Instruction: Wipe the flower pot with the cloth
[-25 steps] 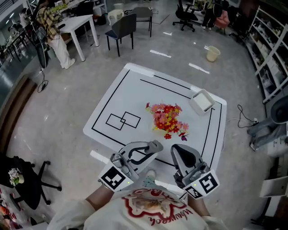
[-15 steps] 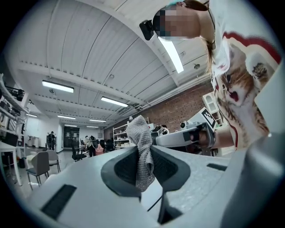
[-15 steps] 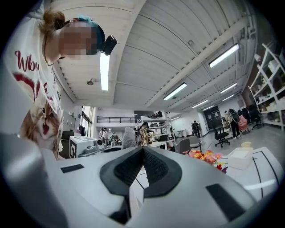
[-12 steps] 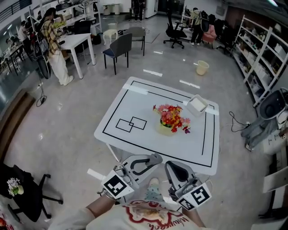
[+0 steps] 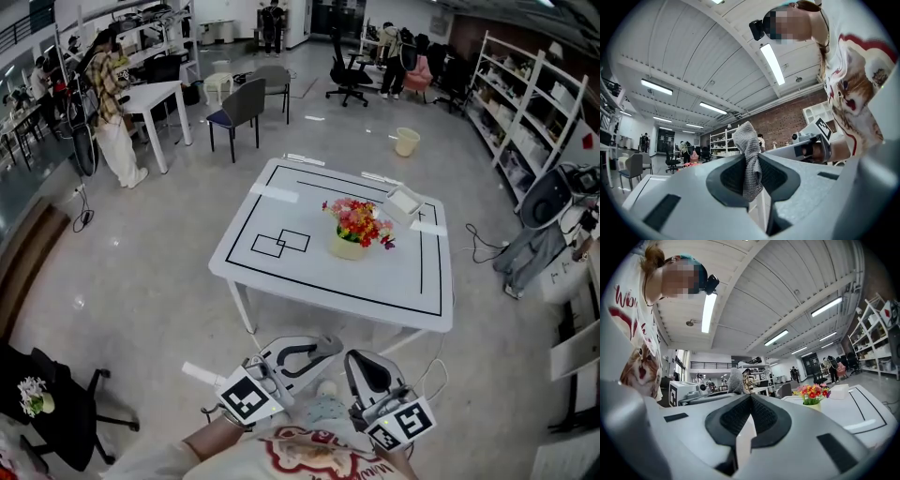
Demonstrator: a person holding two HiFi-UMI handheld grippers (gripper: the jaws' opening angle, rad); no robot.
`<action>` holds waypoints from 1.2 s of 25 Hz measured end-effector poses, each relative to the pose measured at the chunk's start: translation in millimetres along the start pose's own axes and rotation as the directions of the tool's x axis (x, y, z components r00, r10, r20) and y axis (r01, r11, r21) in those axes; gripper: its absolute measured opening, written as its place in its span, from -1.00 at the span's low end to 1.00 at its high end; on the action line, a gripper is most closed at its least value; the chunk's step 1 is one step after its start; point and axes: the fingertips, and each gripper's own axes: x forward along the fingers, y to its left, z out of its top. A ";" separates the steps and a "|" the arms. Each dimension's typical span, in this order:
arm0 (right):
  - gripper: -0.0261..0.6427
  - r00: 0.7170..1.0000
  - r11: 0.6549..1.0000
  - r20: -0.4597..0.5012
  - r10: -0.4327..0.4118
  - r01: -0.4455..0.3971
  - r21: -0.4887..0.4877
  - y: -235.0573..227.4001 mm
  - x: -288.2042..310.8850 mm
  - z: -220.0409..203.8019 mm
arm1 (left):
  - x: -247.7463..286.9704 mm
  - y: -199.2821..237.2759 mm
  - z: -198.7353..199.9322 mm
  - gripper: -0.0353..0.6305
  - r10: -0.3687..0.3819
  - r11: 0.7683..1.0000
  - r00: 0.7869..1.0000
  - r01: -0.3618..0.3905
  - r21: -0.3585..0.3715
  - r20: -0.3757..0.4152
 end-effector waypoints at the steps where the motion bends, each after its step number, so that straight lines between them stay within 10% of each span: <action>1: -0.93 1.000 1.000 0.004 0.002 -0.002 0.000 4.4 -2.6 1.1 | -1.8 -3.5 0.8 -0.73 -0.004 1.000 1.000 0.004 0.012 -0.007; 16: -0.93 0.999 1.000 0.037 0.016 -0.015 -0.013 0.2 -73.0 29.3 | 36.4 -64.4 24.4 -0.73 0.014 1.000 1.000 -0.014 0.023 0.022; 30: -0.93 0.989 0.989 -0.007 0.149 -0.149 -0.024 15.9 -124.2 21.3 | 28.7 -113.3 31.5 -0.73 0.177 0.984 0.984 -0.177 -0.009 0.009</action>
